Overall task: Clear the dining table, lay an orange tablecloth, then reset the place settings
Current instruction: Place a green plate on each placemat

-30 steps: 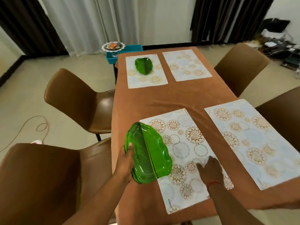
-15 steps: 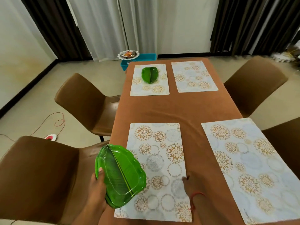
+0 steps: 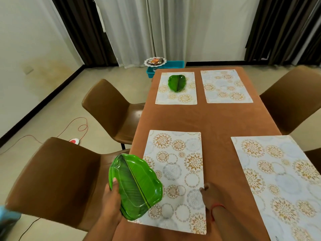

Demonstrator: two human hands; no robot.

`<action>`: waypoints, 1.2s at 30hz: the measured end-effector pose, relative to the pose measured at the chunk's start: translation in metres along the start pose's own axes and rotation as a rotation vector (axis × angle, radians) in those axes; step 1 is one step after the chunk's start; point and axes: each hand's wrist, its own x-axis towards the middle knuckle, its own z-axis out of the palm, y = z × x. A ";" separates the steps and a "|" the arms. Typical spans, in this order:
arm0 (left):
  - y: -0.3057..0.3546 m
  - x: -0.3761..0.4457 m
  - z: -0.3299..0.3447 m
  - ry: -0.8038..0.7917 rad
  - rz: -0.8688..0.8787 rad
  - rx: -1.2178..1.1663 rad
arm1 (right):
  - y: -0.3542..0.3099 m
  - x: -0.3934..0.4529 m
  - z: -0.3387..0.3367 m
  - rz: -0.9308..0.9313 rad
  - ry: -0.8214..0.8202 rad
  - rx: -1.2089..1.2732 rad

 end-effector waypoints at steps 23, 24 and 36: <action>0.021 0.069 -0.006 -0.183 -0.002 0.067 | -0.043 0.000 0.010 0.058 0.115 0.008; 0.019 0.071 -0.005 -0.197 -0.004 0.075 | -0.045 0.000 0.009 0.063 0.121 0.000; 0.008 0.059 0.022 -0.366 -0.022 0.157 | -0.125 -0.060 0.064 -0.207 -0.166 0.394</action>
